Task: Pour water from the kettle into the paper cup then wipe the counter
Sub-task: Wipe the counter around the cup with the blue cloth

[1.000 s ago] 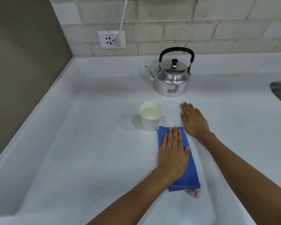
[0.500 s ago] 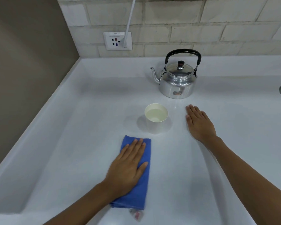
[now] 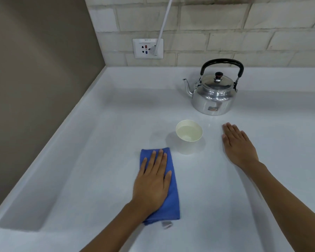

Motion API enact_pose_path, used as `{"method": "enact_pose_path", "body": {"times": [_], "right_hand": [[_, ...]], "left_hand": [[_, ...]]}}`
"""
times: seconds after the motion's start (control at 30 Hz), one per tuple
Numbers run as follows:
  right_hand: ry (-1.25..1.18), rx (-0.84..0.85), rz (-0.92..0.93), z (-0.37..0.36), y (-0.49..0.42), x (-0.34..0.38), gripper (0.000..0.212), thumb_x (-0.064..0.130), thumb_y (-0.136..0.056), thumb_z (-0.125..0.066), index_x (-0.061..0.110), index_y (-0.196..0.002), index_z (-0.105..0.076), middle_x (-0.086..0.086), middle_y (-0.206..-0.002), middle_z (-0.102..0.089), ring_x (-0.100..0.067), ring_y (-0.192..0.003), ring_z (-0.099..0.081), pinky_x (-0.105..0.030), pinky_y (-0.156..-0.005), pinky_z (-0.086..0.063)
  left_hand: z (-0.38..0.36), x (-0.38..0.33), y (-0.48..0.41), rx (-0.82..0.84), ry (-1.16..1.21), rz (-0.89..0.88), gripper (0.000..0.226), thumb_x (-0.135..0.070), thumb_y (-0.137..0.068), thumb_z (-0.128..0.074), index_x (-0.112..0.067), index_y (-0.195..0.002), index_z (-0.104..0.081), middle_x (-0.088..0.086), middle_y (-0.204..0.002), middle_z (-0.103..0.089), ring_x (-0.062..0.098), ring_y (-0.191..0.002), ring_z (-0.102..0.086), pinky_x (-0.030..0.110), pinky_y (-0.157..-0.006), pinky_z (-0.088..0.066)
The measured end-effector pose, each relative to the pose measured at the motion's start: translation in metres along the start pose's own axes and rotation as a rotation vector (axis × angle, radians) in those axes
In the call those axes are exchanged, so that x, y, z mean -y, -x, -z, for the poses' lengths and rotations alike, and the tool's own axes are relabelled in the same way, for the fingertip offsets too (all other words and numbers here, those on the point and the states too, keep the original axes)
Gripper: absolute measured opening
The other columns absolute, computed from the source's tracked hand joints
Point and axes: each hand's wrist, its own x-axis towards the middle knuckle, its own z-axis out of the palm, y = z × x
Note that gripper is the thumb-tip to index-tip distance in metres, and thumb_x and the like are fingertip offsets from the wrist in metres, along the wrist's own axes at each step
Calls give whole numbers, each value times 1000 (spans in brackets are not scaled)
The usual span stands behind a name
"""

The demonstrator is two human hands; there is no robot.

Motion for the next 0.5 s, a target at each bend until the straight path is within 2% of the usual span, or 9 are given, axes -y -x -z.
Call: {"method": "enact_pose_path", "body": {"times": [0.07, 0.17, 0.2, 0.27, 0.33, 0.4, 0.5], "right_hand": [[-1, 3, -2, 0, 0, 0, 50, 29, -98, -16, 16, -146, -12, 0, -157, -12, -14, -145, -6, -34, -119, -6], [10, 8, -5, 0, 0, 1, 50, 29, -98, -16, 16, -146, -10, 0, -157, -11, -14, -145, -5, -34, -119, -6], [14, 6, -8, 0, -1, 1, 50, 29, -98, -16, 16, -146, -10, 0, -158, -11, -14, -145, -5, -34, -119, -6], [24, -2, -10, -1, 0, 2, 50, 29, -98, -16, 16, -146, -10, 0, -158, -11, -14, -145, -5, -34, -119, -6], [30, -7, -12, -1, 0, 2, 50, 29, -98, -16, 15, -146, -10, -1, -157, -11, -14, -145, -6, -35, -119, -6], [30, -9, -11, -1, 0, 2, 50, 29, -98, -16, 16, -146, -10, 0, -157, -11, -14, -145, -6, -35, -119, -7], [19, -7, -3, 0, -1, 1, 50, 29, -98, -16, 17, -146, -10, 1, -157, -11, -13, -145, -5, -34, -119, -6]], "left_hand": [[4, 26, 3, 10, 25, -91, 62, -41, -97, -7, -7, -138, -37, 7, -144, -40, 26, -134, -35, 34, -113, -12], [10, 71, -22, 15, 21, -27, 76, -52, -92, 3, -6, -139, -33, 8, -146, -36, 27, -136, -33, 36, -114, -19], [10, 84, -36, 5, 24, 28, 75, -54, -91, 3, -8, -143, -26, 7, -151, -27, 24, -140, -25, 37, -115, -16], [5, 100, -70, 49, 49, 161, 61, -46, -96, -8, -12, -146, -8, 3, -157, -9, 19, -144, -5, 37, -117, -4], [0, 97, -105, 59, 58, 247, 55, -36, -100, -16, -11, -147, -1, 5, -158, -2, 20, -144, 1, 38, -117, 0], [-5, 79, -130, 59, 75, 270, 55, -33, -100, -16, -8, -146, 1, 8, -158, 0, 23, -144, 3, 40, -117, 1], [-12, 51, -139, 44, 73, 172, 55, -33, -100, -17, -8, -146, 0, 7, -157, -2, 24, -144, 3, 36, -117, 3]]}}
